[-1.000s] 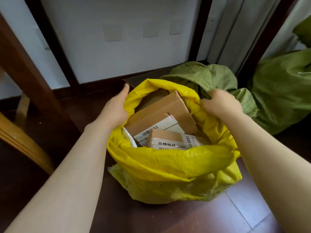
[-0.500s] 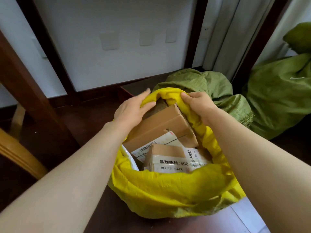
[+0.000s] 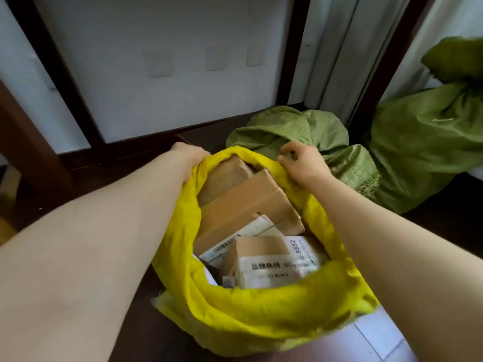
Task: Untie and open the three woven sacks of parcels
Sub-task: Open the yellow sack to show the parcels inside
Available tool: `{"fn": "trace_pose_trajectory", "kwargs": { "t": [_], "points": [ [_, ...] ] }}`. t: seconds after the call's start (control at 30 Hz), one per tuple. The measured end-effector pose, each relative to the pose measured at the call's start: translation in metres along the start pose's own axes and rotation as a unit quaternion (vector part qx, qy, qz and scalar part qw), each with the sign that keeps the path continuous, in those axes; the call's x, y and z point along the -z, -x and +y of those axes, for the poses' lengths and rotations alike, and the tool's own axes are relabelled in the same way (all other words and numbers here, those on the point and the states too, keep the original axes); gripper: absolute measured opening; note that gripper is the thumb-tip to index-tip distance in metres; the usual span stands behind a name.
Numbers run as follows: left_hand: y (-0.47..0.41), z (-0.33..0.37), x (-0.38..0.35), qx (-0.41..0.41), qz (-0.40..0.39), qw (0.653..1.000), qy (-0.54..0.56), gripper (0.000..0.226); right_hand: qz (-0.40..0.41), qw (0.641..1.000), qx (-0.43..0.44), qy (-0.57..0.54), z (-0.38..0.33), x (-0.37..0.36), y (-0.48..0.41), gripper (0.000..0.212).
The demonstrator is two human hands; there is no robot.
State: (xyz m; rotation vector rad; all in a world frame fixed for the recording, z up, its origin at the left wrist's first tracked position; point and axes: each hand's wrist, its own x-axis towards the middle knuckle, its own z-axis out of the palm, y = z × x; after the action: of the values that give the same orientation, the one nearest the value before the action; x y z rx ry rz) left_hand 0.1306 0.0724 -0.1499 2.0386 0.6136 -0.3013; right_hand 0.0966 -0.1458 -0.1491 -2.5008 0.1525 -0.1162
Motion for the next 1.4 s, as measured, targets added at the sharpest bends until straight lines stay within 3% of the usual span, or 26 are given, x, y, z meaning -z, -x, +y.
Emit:
{"fn": "trace_pose_trajectory", "kwargs": {
  "t": [0.03,0.1,0.17,0.23,0.3,0.4,0.47,0.57,0.63,0.7,0.77,0.8,0.87,0.93,1.0,1.07,1.13,1.2,1.27,1.4],
  "points": [
    [0.000,-0.007,0.001,-0.031,0.085,0.992,-0.091,0.053,0.011,0.999,0.032,0.019,0.004,0.003,0.006,0.027],
    [0.005,-0.019,0.002,-0.129,0.222,0.946,-0.200,0.036,0.000,0.993,0.048,0.106,0.016,0.011,0.020,0.035],
    [0.019,-0.026,0.004,-0.196,0.249,0.927,-0.199,0.023,-0.040,0.979,0.033,0.198,0.028,0.018,0.034,0.040],
    [0.033,-0.031,0.007,-0.209,0.190,0.930,-0.235,0.029,-0.136,0.979,-0.017,0.152,0.038,0.027,0.046,0.058],
    [0.044,-0.036,0.011,-0.176,0.062,0.943,-0.276,0.050,-0.224,0.970,-0.091,0.036,0.045,0.035,0.056,0.087],
    [0.057,-0.049,0.015,-0.129,-0.058,0.952,-0.272,0.075,-0.282,0.944,-0.169,0.001,0.050,0.037,0.069,0.106],
    [0.061,-0.066,0.014,-0.125,-0.054,0.980,-0.142,0.082,-0.297,0.931,-0.202,-0.063,0.057,0.030,0.073,0.106],
    [0.068,-0.082,0.025,-0.121,0.044,0.990,0.053,0.079,-0.300,0.913,-0.235,-0.147,0.077,0.022,0.073,0.116],
    [0.071,-0.091,0.045,-0.057,0.021,0.998,-0.019,0.090,-0.318,0.894,-0.255,-0.187,0.080,0.028,0.080,0.099],
    [0.082,-0.099,0.064,0.105,-0.114,0.984,-0.084,0.121,-0.354,0.876,-0.271,-0.182,0.080,0.034,0.088,0.062],
    [0.090,-0.106,0.075,0.190,-0.240,0.952,0.029,0.121,-0.373,0.867,-0.293,-0.151,0.074,0.032,0.092,0.048],
    [0.088,-0.111,0.078,0.182,-0.244,0.945,0.119,0.112,-0.377,0.865,-0.296,-0.148,0.068,0.030,0.094,0.049],
    [0.076,-0.118,0.080,0.137,-0.156,0.930,0.304,0.081,-0.363,0.866,-0.302,-0.166,0.059,0.019,0.091,0.062],
    [0.065,-0.122,0.077,0.093,-0.039,0.892,0.441,0.045,-0.344,0.861,-0.304,-0.220,0.045,0.004,0.091,0.070],
    [0.059,-0.129,0.066,0.094,0.045,0.883,0.459,0.026,-0.335,0.840,-0.295,-0.306,0.028,-0.018,0.094,0.090],
    [0.058,-0.140,0.052,0.128,0.076,0.903,0.402,0.037,-0.342,0.812,-0.282,-0.380,0.008,-0.042,0.099,0.111],
    [0.066,-0.148,0.041,0.179,0.095,0.902,0.380,0.049,-0.360,0.784,-0.254,-0.437,-0.016,-0.063,0.108,0.101],
    [0.071,-0.154,0.037,0.236,0.091,0.874,0.415,0.052,-0.386,0.762,-0.233,-0.465,-0.042,-0.081,0.116,0.091],
    [0.071,-0.159,0.037,0.251,0.102,0.850,0.451,0.054,-0.419,0.768,-0.211,-0.435,-0.061,-0.094,0.120,0.083],
    [0.069,-0.145,0.035,0.205,0.217,0.850,0.434,0.053,-0.429,0.822,-0.189,-0.323,-0.062,-0.096,0.109,0.080]
  ]
}}
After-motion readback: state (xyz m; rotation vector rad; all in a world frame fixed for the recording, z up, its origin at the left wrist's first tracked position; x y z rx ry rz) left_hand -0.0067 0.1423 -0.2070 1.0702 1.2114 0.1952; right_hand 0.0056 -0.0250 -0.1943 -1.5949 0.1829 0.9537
